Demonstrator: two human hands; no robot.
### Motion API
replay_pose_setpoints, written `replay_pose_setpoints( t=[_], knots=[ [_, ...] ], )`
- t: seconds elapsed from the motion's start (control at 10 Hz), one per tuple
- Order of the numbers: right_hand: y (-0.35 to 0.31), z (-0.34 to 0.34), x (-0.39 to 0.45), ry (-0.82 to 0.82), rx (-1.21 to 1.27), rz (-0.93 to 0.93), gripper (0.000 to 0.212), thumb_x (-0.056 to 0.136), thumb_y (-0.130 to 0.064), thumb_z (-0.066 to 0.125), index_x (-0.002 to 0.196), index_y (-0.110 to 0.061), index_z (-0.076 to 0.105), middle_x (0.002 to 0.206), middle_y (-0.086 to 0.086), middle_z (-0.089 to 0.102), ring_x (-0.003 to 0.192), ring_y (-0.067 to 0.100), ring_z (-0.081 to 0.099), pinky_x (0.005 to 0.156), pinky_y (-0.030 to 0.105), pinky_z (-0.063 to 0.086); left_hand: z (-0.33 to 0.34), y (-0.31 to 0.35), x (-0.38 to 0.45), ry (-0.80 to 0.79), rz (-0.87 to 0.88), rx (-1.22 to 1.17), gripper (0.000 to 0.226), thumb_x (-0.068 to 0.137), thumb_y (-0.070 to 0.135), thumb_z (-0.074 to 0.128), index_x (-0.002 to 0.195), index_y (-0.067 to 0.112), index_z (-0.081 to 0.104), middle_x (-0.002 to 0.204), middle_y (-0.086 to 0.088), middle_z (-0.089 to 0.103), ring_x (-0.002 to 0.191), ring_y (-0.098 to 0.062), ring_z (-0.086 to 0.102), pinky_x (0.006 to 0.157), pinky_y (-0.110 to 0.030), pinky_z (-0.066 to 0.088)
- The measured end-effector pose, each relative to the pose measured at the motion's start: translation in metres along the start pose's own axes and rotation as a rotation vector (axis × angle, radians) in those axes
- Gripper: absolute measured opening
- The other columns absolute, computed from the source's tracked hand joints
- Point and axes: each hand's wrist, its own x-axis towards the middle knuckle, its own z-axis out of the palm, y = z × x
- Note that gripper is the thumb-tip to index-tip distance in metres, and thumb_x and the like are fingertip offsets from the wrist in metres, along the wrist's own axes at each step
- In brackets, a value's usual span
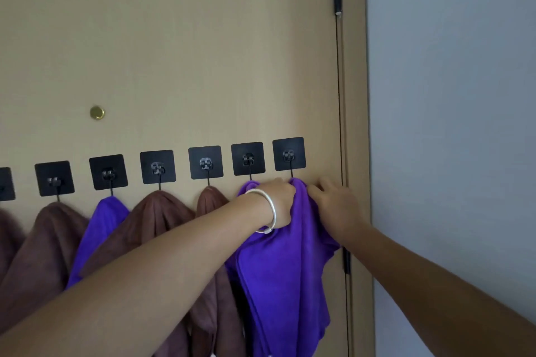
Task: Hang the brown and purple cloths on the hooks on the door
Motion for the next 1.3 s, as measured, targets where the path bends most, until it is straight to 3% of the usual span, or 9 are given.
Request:
replay_pose_setpoints(
  t=[0.1, 0.2, 0.3, 0.4, 0.6, 0.9, 1.0, 1.1, 1.3],
  knots=[
    [0.002, -0.004, 0.001, 0.064, -0.048, -0.019, 0.025, 0.072, -0.011, 0.079, 0.095, -0.006, 0.071, 0.079, 0.011, 0.060, 0.066, 0.024, 0.056, 0.053, 0.030, 0.044, 0.007, 0.002, -0.001, -0.062, -0.098, -0.409, 0.027, 0.078, 0.008, 0.057, 0.105, 0.003, 0.053, 0.094, -0.013, 0.059, 0.079, -0.026, 0.058, 0.070, -0.040, 0.052],
    [0.008, -0.001, 0.004, 0.016, -0.008, -0.044, 0.026, 0.090, -0.017, 0.060, 0.115, -0.010, 0.063, 0.097, 0.010, 0.059, 0.080, 0.023, 0.056, 0.064, 0.026, 0.037, 0.014, 0.009, -0.004, -0.095, -0.163, -0.727, 0.032, 0.077, 0.003, 0.058, 0.108, 0.001, 0.051, 0.090, -0.015, 0.057, 0.081, -0.031, 0.063, 0.077, -0.045, 0.055],
    [0.012, 0.002, 0.004, -0.039, 0.050, -0.048, 0.031, 0.096, -0.020, 0.046, 0.126, -0.018, 0.052, 0.107, 0.004, 0.061, 0.087, 0.020, 0.057, 0.068, 0.024, 0.035, 0.022, 0.013, -0.009, 0.039, -0.096, -0.422, 0.023, 0.082, 0.005, 0.055, 0.105, 0.005, 0.055, 0.106, -0.014, 0.061, 0.092, -0.030, 0.061, 0.075, -0.038, 0.049],
    [0.013, 0.004, -0.001, -0.062, 0.096, -0.001, 0.033, 0.097, -0.020, 0.042, 0.129, -0.019, 0.049, 0.106, 0.002, 0.063, 0.084, 0.019, 0.058, 0.067, 0.025, 0.041, 0.030, 0.019, -0.013, 0.157, -0.121, -0.029, 0.034, 0.085, 0.000, 0.053, 0.118, 0.005, 0.053, 0.128, -0.015, 0.042, 0.103, -0.032, 0.056, 0.071, -0.037, 0.043],
    [0.007, 0.005, -0.018, -0.107, 0.249, 0.148, 0.031, 0.094, -0.030, 0.052, 0.124, -0.022, 0.051, 0.110, -0.002, 0.061, 0.090, 0.015, 0.058, 0.077, 0.028, 0.050, 0.047, 0.022, -0.018, 0.267, -0.034, 0.353, 0.027, 0.092, 0.003, 0.042, 0.111, 0.011, 0.060, 0.111, -0.009, 0.061, 0.102, -0.029, 0.056, 0.069, -0.036, 0.034],
    [-0.014, 0.001, -0.045, -0.132, 0.199, 0.161, 0.046, 0.093, -0.035, 0.055, 0.136, -0.025, 0.044, 0.131, -0.005, 0.050, 0.109, 0.014, 0.054, 0.091, 0.029, 0.050, 0.065, 0.006, -0.044, 0.309, 0.036, 0.331, 0.027, 0.092, 0.017, 0.043, 0.114, 0.013, 0.058, 0.116, -0.010, 0.055, 0.107, -0.031, 0.049, 0.089, -0.042, 0.034],
    [-0.017, -0.002, -0.055, -0.096, 0.190, 0.180, 0.049, 0.092, -0.035, 0.055, 0.139, -0.026, 0.042, 0.135, -0.005, 0.049, 0.112, 0.014, 0.053, 0.093, 0.030, 0.050, 0.072, -0.006, -0.060, 0.416, 0.066, 0.240, 0.036, 0.094, 0.032, 0.039, 0.123, 0.017, 0.053, 0.128, -0.007, 0.049, 0.123, -0.029, 0.038, 0.101, -0.043, 0.028],
    [-0.027, -0.005, -0.062, -0.074, 0.150, 0.204, 0.051, 0.092, -0.035, 0.054, 0.140, -0.026, 0.040, 0.138, -0.004, 0.047, 0.116, 0.015, 0.051, 0.096, 0.030, 0.048, 0.079, -0.020, -0.078, 0.456, 0.032, 0.166, 0.053, 0.093, 0.047, 0.038, 0.140, 0.022, 0.041, 0.148, -0.005, 0.035, 0.142, -0.026, 0.018, 0.115, -0.049, 0.008],
    [-0.052, -0.013, -0.064, -0.038, 0.095, 0.252, 0.055, 0.094, -0.036, 0.049, 0.145, -0.027, 0.032, 0.149, -0.001, 0.034, 0.133, 0.020, 0.037, 0.106, 0.036, 0.040, 0.091, -0.054, -0.117, 0.471, -0.048, 0.109, 0.066, 0.091, 0.055, 0.038, 0.150, 0.030, 0.021, 0.159, -0.004, 0.018, 0.146, -0.022, 0.010, 0.116, -0.052, 0.000]
  ],
)
